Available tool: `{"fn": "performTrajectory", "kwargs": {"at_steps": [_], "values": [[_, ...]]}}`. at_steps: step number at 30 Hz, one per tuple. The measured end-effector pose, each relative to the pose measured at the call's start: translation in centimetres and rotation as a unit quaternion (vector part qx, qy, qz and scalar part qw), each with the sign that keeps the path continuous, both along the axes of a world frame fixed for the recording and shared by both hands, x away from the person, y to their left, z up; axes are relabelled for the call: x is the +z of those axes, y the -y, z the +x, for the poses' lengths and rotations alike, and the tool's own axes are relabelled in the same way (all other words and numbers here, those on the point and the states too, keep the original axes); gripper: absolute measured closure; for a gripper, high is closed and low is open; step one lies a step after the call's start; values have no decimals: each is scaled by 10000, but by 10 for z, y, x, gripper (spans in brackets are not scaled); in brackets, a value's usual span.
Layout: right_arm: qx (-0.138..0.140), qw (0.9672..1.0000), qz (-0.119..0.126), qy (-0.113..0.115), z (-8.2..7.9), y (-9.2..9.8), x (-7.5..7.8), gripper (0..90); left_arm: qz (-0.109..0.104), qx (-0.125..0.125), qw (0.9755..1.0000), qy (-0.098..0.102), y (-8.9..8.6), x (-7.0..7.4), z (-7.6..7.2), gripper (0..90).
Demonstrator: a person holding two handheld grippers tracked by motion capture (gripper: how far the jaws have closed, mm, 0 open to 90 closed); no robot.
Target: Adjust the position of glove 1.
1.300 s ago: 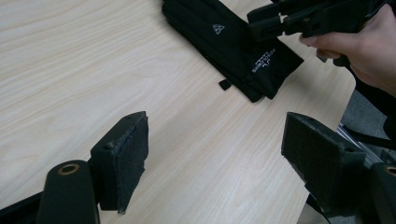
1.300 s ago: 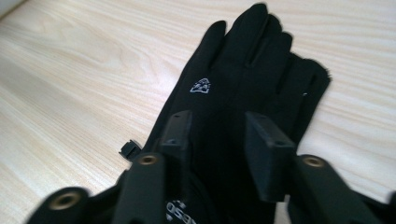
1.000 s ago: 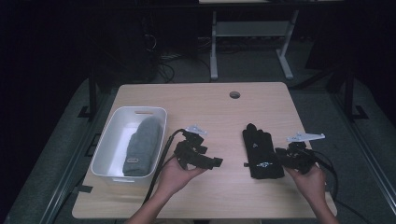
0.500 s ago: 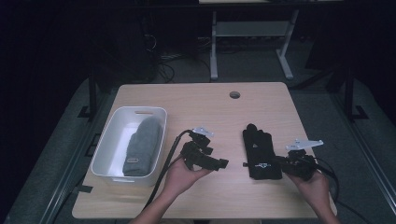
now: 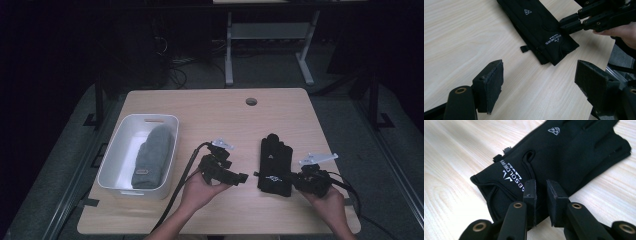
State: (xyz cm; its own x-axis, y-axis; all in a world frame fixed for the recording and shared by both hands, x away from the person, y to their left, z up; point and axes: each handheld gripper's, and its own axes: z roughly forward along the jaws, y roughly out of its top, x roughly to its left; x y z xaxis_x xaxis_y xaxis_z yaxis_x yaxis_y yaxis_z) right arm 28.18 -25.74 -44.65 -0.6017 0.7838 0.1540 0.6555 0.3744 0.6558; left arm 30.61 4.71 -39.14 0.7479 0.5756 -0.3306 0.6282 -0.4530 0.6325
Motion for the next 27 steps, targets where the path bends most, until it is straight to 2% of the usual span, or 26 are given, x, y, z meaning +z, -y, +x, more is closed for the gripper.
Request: {"fn": "performTrajectory", "kwargs": {"at_steps": [1,3,4,5,8,9,10,11,12,16,18,20,24,27], "values": [[68,9999,-15,79,2,0,1,747,12,-35,10000,-13,3,-2,0,229],[-87,9999,111,40,6,1,8,641,-3,-30,10000,-8,8,-5,0,229],[-87,9999,111,40,6,1,8,641,-5,-44,10000,-6,12,-8,1,229],[-133,9998,88,78,12,3,11,562,25,-97,9999,-44,18,-12,2,230],[-229,9996,158,49,18,5,14,512,7,-116,9999,-73,25,-16,3,229],[-257,9995,189,70,25,6,15,463,-18,-121,9999,-100,28,-19,4,229],[-257,9995,189,70,25,6,15,463,-44,-117,9999,-113,32,-21,4,229],[-302,9994,160,68,33,6,17,423,-37,-139,9998,-149,39,-26,5,229],[-302,9994,160,68,33,6,17,423,-37,-139,9998,-149,39,-26,5,229],[-452,9987,217,37,49,11,17,378,-7,-171,9995,-250,55,-38,8,230],[-414,9989,184,94,53,13,16,375,-8,-160,9995,-261,57,-39,8,231],[-538,9984,186,2,61,16,14,367,-30,-129,9995,-282,62,-43,10,232],[-623,9979,160,-62,68,16,9,359,32,-120,9994,-324,71,-49,11,234],[-660,9976,176,-118,77,17,4,358,174,-137,9992,-338,76,-55,13,236]]}}
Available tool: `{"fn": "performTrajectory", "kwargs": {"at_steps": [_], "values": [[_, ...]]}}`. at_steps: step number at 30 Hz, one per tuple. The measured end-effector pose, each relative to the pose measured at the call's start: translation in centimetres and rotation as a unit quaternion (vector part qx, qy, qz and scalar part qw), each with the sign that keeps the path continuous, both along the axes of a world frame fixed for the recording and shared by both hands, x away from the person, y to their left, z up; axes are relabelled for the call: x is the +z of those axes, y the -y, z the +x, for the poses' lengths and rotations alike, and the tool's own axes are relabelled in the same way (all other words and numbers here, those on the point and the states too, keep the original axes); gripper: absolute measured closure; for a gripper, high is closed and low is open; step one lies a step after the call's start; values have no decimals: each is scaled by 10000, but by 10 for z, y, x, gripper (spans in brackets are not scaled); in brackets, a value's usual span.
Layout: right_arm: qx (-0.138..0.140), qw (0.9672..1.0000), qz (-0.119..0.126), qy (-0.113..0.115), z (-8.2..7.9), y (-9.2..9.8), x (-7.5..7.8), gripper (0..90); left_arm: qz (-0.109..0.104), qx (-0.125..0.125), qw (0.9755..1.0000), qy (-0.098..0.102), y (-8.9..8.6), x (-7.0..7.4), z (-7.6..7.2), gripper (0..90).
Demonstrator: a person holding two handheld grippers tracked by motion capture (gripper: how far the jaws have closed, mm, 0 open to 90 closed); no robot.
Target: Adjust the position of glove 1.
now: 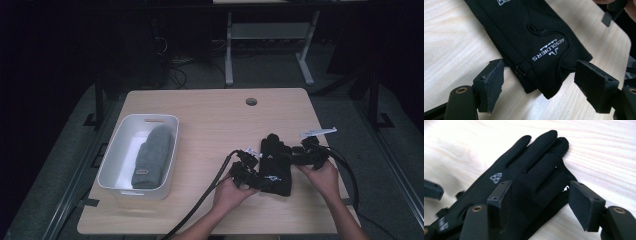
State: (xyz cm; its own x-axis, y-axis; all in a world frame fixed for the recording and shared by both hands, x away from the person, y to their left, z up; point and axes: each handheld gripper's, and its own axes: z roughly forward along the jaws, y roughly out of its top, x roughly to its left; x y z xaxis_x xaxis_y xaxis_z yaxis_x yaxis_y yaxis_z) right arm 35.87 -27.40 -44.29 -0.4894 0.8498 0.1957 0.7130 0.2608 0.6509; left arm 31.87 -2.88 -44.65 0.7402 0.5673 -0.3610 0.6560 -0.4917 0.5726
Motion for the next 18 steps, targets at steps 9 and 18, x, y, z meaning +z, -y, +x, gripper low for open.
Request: {"fn": "performTrajectory", "kwargs": {"at_steps": [9,18], "values": [[-202,9994,-4,-276,14,1,-11,356,129,-32,9998,-118,4,-10,4,311],[-294,9985,-22,-470,20,1,-19,388,348,-36,9993,112,12,-10,1,475]]}}
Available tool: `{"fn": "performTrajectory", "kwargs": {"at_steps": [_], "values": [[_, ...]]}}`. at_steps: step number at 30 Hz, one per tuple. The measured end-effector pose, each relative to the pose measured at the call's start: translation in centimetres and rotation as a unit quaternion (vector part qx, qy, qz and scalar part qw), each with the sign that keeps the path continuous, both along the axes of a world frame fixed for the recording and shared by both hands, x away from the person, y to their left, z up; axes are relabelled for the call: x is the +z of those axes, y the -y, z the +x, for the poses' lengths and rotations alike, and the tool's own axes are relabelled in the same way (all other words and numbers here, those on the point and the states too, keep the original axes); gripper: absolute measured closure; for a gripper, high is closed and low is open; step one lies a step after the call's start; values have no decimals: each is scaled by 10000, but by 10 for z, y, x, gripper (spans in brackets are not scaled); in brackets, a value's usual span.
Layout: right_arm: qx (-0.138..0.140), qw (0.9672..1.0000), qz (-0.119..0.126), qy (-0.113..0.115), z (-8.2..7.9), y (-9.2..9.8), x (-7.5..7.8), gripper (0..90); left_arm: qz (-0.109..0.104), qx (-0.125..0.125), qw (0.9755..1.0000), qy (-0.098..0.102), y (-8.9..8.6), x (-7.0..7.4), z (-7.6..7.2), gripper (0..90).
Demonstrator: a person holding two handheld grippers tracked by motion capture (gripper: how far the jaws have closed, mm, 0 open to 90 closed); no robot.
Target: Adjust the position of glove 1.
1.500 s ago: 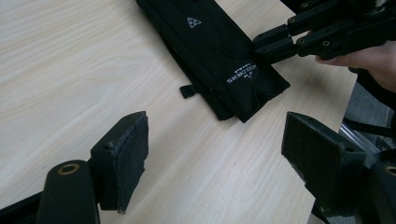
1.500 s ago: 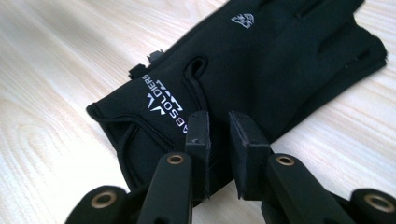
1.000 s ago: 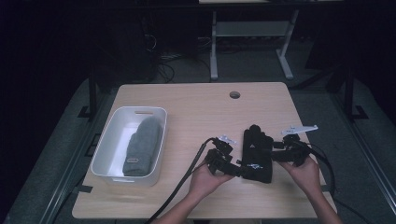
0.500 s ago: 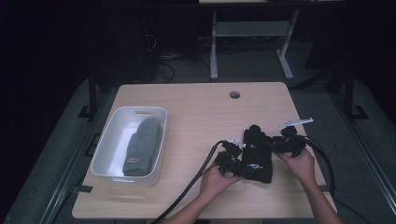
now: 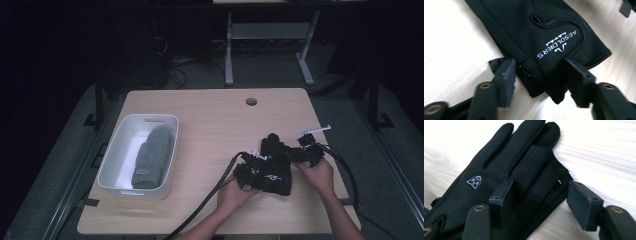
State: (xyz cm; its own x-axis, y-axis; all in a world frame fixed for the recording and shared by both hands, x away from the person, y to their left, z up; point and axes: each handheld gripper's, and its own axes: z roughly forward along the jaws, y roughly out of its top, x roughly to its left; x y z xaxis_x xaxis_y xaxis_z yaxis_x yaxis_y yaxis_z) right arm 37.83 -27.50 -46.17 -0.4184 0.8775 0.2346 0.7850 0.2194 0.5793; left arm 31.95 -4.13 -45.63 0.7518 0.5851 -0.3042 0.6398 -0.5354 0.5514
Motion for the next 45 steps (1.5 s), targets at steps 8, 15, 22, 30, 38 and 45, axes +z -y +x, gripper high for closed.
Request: {"fn": "performTrajectory", "kwargs": {"at_steps": [8,15,22,30,38,45], "values": [[116,9998,171,-42,-2,-2,0,639,-7,-82,10000,-24,-1,-2,5,733],[158,9996,212,50,-4,-3,3,731,-123,-155,9998,-100,-5,-2,9,810],[221,9989,349,229,-13,-2,16,809,-245,-158,9996,-65,-14,5,7,818],[335,9985,329,298,-19,-3,23,809,-281,-149,9995,-3,-24,11,5,819],[346,9986,293,271,-17,-10,23,811,-278,-110,9996,3,-28,13,5,820],[370,9976,411,415,-21,-14,36,812,-311,-120,9994,94,-38,25,4,820]]}}
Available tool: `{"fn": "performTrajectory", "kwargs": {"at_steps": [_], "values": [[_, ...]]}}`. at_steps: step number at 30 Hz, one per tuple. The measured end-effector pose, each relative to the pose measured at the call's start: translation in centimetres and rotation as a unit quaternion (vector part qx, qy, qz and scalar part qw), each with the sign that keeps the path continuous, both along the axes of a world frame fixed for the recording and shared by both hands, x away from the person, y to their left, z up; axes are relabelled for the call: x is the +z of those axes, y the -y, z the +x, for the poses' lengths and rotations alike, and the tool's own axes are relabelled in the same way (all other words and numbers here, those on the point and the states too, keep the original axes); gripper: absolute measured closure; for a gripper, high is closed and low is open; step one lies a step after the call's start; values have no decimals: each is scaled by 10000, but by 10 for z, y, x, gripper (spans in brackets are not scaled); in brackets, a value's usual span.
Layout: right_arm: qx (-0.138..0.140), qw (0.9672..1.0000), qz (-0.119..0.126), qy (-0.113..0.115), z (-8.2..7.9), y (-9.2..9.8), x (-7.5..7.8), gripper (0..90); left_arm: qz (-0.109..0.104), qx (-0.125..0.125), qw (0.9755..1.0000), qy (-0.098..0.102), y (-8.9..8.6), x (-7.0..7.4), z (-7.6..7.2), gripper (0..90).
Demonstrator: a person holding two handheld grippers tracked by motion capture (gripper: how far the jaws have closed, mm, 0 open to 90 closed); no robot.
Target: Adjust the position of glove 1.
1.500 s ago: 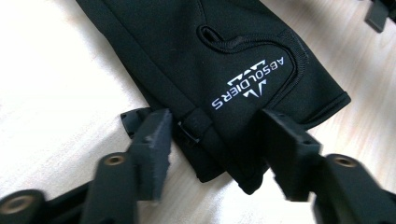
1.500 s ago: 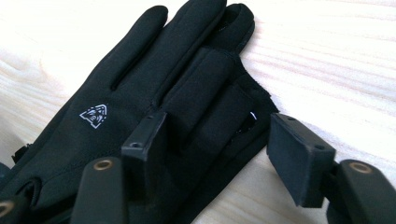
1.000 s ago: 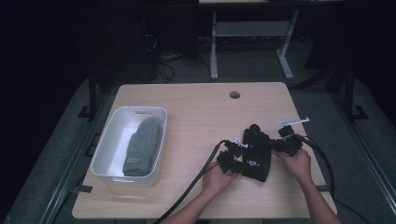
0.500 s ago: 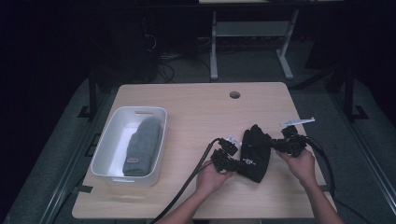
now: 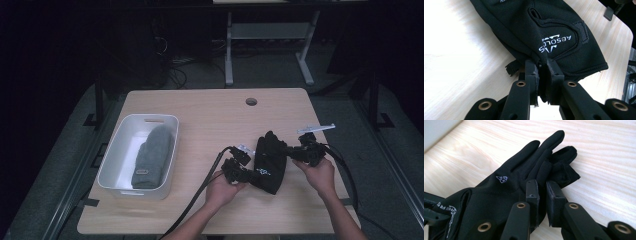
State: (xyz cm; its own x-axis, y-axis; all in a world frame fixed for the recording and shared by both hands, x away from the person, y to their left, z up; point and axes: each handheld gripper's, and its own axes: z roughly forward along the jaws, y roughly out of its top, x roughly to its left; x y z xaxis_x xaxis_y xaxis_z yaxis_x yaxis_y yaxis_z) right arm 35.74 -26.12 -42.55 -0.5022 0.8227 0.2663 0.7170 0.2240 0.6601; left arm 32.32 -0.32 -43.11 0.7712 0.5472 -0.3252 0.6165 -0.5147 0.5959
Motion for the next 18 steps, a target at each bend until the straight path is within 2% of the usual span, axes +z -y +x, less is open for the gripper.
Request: {"fn": "performTrajectory", "kwargs": {"at_steps": [6,11,18], "values": [[125,9998,-10,169,-3,-10,14,812,-34,23,9999,119,-12,14,-3,820],[274,9990,-52,355,-4,-26,34,811,-87,19,9996,283,-30,32,-7,820],[380,9983,3,442,-4,-38,47,811,-162,61,9991,390,-44,47,-11,819]]}}
